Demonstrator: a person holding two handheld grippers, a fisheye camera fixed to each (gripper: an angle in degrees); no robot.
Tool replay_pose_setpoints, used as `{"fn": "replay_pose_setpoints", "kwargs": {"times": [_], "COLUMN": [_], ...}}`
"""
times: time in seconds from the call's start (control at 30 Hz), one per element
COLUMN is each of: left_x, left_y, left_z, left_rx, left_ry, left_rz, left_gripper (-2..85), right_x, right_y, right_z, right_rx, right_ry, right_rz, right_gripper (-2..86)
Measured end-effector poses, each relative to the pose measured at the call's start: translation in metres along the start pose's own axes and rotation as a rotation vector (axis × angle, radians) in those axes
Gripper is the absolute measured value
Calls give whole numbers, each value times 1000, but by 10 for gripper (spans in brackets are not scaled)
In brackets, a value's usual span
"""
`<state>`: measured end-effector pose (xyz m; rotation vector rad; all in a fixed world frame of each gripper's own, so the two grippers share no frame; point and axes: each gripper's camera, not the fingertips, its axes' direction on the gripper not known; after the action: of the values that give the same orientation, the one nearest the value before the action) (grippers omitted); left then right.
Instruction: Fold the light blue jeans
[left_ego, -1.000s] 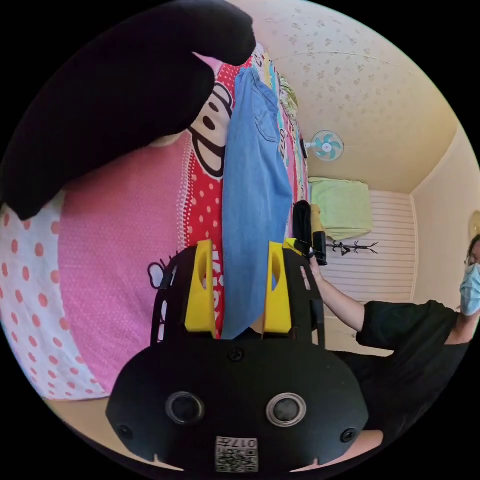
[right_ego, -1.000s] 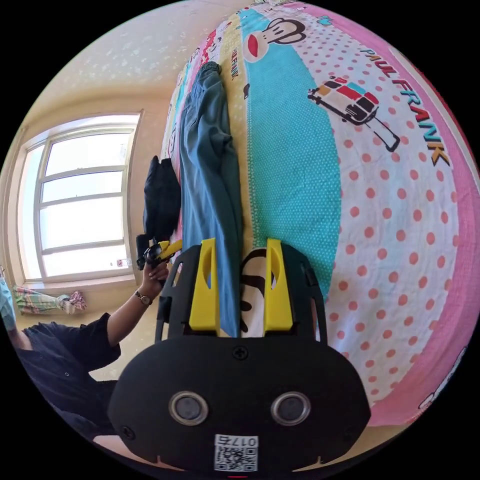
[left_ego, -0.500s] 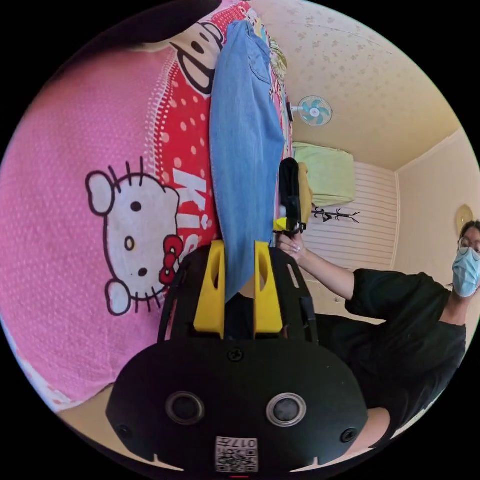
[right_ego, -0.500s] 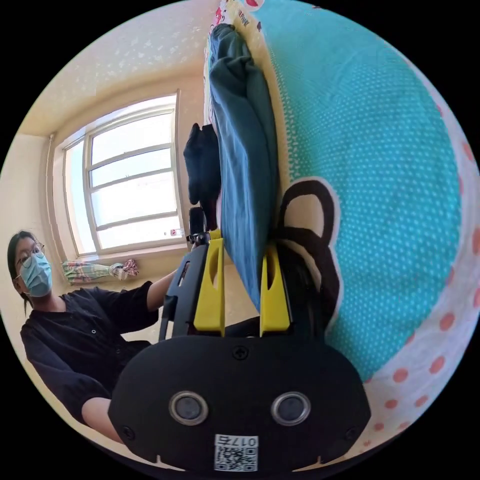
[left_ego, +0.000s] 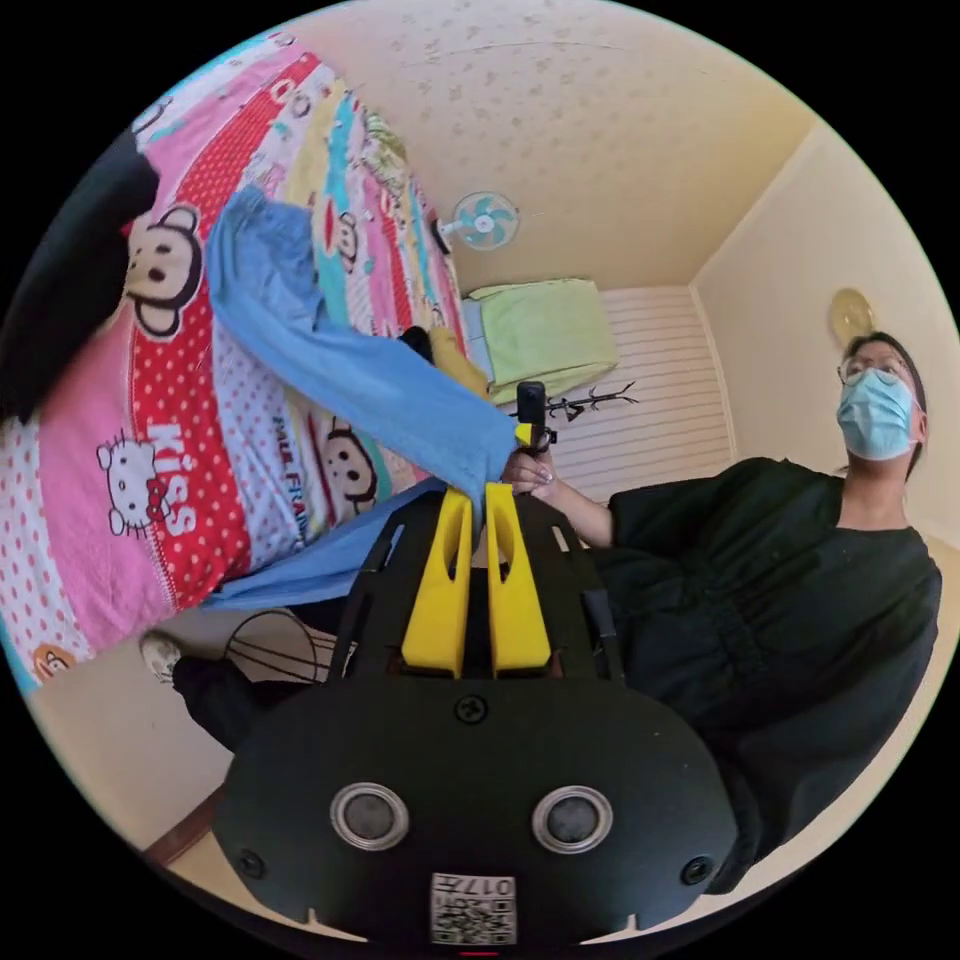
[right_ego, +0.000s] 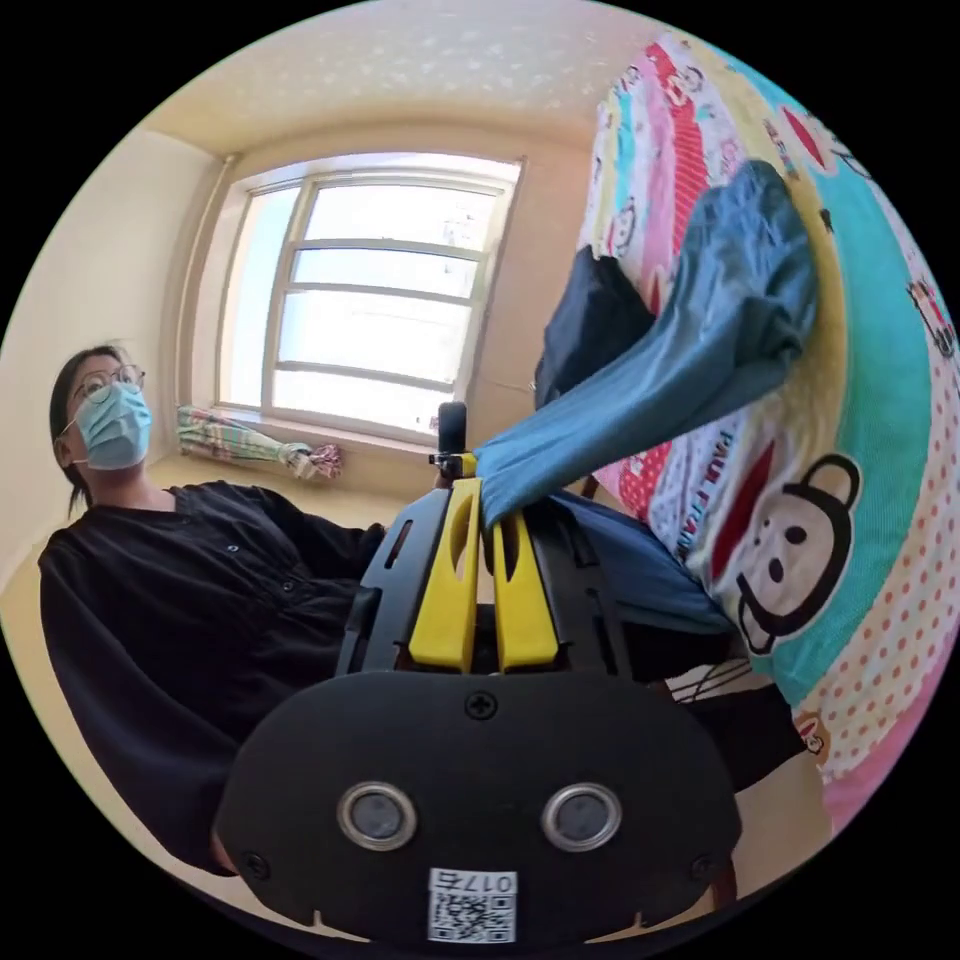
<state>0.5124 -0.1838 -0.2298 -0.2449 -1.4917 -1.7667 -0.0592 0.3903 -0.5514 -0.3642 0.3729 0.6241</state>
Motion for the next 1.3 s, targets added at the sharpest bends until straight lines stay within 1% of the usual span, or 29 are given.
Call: {"fn": "replay_pose_setpoints", "kwargs": {"times": [0.03,0.07,0.1,0.13,0.17,0.2,0.27,0.3,0.37,0.43,0.47,0.5,0.53,0.57,0.6,0.67,0.77,0.87,0.93,1.03,1.1,1.13,1.23,1.3], "left_x": [39,77,97,134,171,188,250,262,302,314,309,302,281,252,235,167,94,36,8,-34,-65,-90,-155,-190], "left_y": [-11,-23,-30,-42,-54,-60,-80,-85,-101,-113,-123,-130,-144,-158,-165,-190,-213,-226,-223,-194,-161,-135,-59,-13], "left_z": [-10,-18,-22,-29,-35,-39,-48,-50,-52,-46,-40,-36,-28,-19,-14,7,33,54,67,88,105,117,149,168], "left_rx": [27,45,53,70,88,97,135,146,196,225,240,247,257,265,268,272,264,242,236,230,213,193,136,106], "left_ry": [6,10,10,6,5,6,15,19,27,1,-28,-46,-78,-92,-97,-138,-230,-336,-372,-401,-432,-439,-431,-414], "left_rz": [73,151,190,271,352,389,513,527,585,582,549,521,445,354,315,189,63,-24,-35,-30,-69,-120,-284,-385], "left_gripper": [-4,-4,-4,-4,-4,-4,-4,-4,-4,-4,-4,-4,-4,-4,-4,-5,-5,-4,-3,-2,-1,-1,1,5], "right_x": [-17,-52,-88,-106,-141,-174,-220,-246,-275,-290,-289,-280,-273,-252,-229,-187,-116,-74,-62,-44,-13,-3,54,98], "right_y": [-3,-9,-16,-19,-24,-28,-32,-34,-37,-45,-55,-66,-73,-88,-102,-122,-153,-175,-181,-167,-137,-128,-73,-26], "right_z": [-3,-9,-14,-17,-22,-26,-32,-37,-43,-50,-54,-57,-58,-58,-57,-55,-56,-52,-41,-25,-14,-10,7,22], "right_rx": [10,23,30,33,39,46,54,64,92,127,144,142,138,117,85,61,65,62,23,-1,-22,-33,-112,-172], "right_ry": [-5,-7,-2,3,13,23,27,29,43,84,122,176,206,252,300,364,385,482,563,596,587,582,543,527], "right_rz": [-37,-115,-197,-239,-326,-409,-514,-563,-607,-577,-523,-457,-411,-315,-255,-156,26,91,71,-4,-4,10,134,265], "right_gripper": [1,1,1,1,1,1,0,0,0,0,1,1,1,1,1,1,1,1,1,2,4,4,8,15]}}
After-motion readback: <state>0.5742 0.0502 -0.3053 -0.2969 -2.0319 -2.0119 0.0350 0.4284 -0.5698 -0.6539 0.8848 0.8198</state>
